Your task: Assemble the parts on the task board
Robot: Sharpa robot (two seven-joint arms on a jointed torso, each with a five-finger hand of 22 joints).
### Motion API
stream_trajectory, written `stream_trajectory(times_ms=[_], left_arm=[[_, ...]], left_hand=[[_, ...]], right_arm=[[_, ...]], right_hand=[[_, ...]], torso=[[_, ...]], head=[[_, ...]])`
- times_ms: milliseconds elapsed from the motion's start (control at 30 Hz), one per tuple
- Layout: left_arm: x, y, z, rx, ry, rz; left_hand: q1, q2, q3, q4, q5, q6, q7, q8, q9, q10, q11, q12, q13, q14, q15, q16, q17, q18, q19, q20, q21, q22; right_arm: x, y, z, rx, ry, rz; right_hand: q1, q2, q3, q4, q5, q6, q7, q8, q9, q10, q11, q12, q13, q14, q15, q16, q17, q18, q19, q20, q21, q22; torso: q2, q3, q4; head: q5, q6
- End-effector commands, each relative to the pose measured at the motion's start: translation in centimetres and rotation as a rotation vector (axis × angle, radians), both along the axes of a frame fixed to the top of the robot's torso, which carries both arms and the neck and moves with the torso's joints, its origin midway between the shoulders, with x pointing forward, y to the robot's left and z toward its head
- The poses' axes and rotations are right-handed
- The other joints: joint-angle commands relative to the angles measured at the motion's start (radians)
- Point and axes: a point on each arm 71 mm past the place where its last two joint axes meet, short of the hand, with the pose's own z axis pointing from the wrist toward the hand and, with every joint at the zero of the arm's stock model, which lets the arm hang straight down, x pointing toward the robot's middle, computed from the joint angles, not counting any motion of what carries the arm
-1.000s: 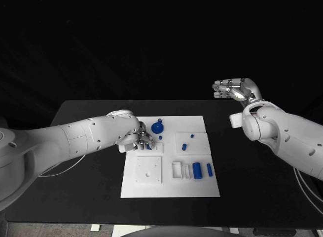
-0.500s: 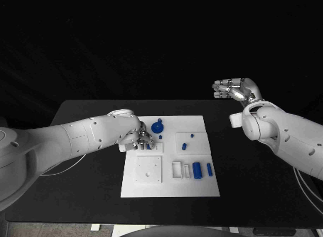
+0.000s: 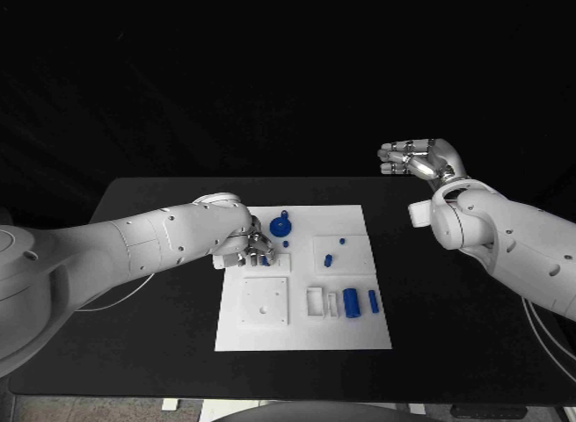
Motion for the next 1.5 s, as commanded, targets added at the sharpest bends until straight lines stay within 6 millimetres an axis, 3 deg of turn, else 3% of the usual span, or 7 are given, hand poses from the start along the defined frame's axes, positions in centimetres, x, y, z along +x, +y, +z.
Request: stream_trajectory(times_ms=[33, 233, 1067, 1400, 1433, 1467, 1500], left_arm=[[-0.10, -0.35, -0.11, 0.005, 0.019, -0.017], [-0.03, -0.40, -0.16, 0.009, 0.028, -0.018], [0.11, -0.44, -0.23, 0.011, 0.043, -0.027], [0.16, -0.55, -0.20, 0.006, 0.036, -0.027], [0.17, -0.56, -0.19, 0.006, 0.035, -0.026], [0.18, -0.56, -0.19, 0.005, 0.034, -0.026], [0.18, -0.56, -0.19, 0.005, 0.033, -0.026]], left_hand=[[0.032, 0.030, 0.000, 0.005, -0.011, 0.240, -0.138, 0.002, 0.003, 0.042, -0.015, 0.004, -0.002, 0.004, -0.005, 0.006, 0.000, 0.014, 0.008, -0.002, -0.007, 0.014], [0.030, 0.039, -0.017, 0.023, -0.064, 0.242, -0.139, 0.003, 0.008, 0.042, -0.015, 0.007, -0.004, 0.004, -0.005, 0.007, 0.002, 0.013, 0.009, -0.001, -0.011, 0.014], [0.039, 0.038, -0.053, 0.044, -0.090, 0.251, -0.142, 0.003, 0.013, 0.042, -0.015, 0.015, -0.006, 0.006, -0.004, 0.010, 0.011, 0.014, 0.013, 0.002, -0.017, 0.015], [0.025, 0.002, -0.116, 0.093, -0.144, 0.253, -0.145, 0.002, 0.017, 0.042, -0.015, 0.019, -0.011, 0.005, -0.004, 0.010, 0.010, 0.015, 0.014, 0.003, -0.020, 0.015], [0.026, -0.001, -0.129, 0.101, -0.145, 0.253, -0.145, 0.002, 0.017, 0.042, -0.015, 0.019, -0.011, 0.005, -0.004, 0.010, 0.010, 0.014, 0.014, 0.003, -0.020, 0.015], [0.015, -0.010, -0.159, 0.114, -0.102, 0.255, -0.145, 0.003, 0.018, 0.042, -0.015, 0.019, -0.012, 0.005, -0.005, 0.009, 0.009, 0.014, 0.014, 0.002, -0.021, 0.015], [0.026, -0.001, -0.202, 0.123, -0.095, 0.255, -0.146, 0.002, 0.018, 0.042, -0.016, 0.019, -0.013, 0.005, -0.005, 0.009, 0.009, 0.013, 0.015, 0.001, -0.021, 0.015]], right_arm=[[-0.03, 0.16, 0.01, 0.003, -0.003, 0.017], [-0.06, 0.23, 0.00, 0.002, -0.003, 0.019], [-0.13, 0.22, -0.11, 0.002, 0.000, 0.020], [-0.16, 0.29, -0.24, 0.004, 0.003, 0.020], [-0.16, 0.29, -0.26, 0.004, 0.003, 0.020], [-0.16, 0.29, -0.27, 0.004, 0.003, 0.020], [-0.17, 0.29, -0.28, 0.005, 0.004, 0.020]], right_hand=[[-0.010, -0.003, 0.004, 0.000, 0.006, -0.004, 0.002, 0.000, 0.000, -0.006, 0.001, -0.006, -0.001, -0.009, 0.001, -0.004, -0.001, 0.007, -0.007, 0.001, -0.005, 0.001], [-0.010, -0.003, 0.007, -0.001, 0.006, -0.004, 0.002, 0.000, 0.000, -0.007, 0.001, -0.006, -0.001, -0.009, 0.001, -0.005, -0.001, 0.007, -0.007, 0.001, -0.005, 0.001], [-0.010, -0.004, 0.009, -0.003, 0.007, -0.005, 0.003, 0.000, 0.000, -0.007, 0.001, -0.006, -0.001, -0.010, 0.001, -0.005, -0.001, 0.007, -0.008, 0.001, -0.006, 0.001], [-0.010, -0.004, 0.009, -0.003, 0.008, -0.005, 0.003, 0.000, 0.000, -0.007, 0.001, -0.006, -0.001, -0.011, 0.002, -0.005, -0.001, 0.007, -0.008, 0.002, -0.006, 0.001], [-0.010, -0.004, 0.009, -0.003, 0.008, -0.005, 0.003, 0.000, 0.000, -0.007, 0.001, -0.006, -0.001, -0.011, 0.002, -0.005, -0.001, 0.007, -0.008, 0.002, -0.006, 0.001], [-0.010, -0.004, 0.009, -0.003, 0.008, -0.005, 0.003, 0.000, 0.000, -0.007, 0.001, -0.006, -0.001, -0.011, 0.002, -0.005, -0.001, 0.007, -0.008, 0.002, -0.006, 0.001], [-0.010, -0.004, 0.009, -0.003, 0.008, -0.005, 0.003, 0.000, 0.000, -0.007, 0.001, -0.006, -0.001, -0.011, 0.002, -0.005, -0.001, 0.007, -0.008, 0.002, -0.006, 0.001]], torso=[[0.001, 0.0002, -0.0012], [0.000, 0.0008, -0.0004], [-0.001, -0.0002, 0.0003], [0.000, -0.0004, 0.0004], [0.000, -0.0004, 0.0004], [0.000, -0.0004, 0.0003], [0.000, -0.0005, 0.0001]], head=[[-0.001, -0.001], [-0.003, -0.005], [-0.009, -0.007], [-0.010, -0.006], [-0.010, -0.006], [-0.010, -0.006], [-0.010, -0.006]])
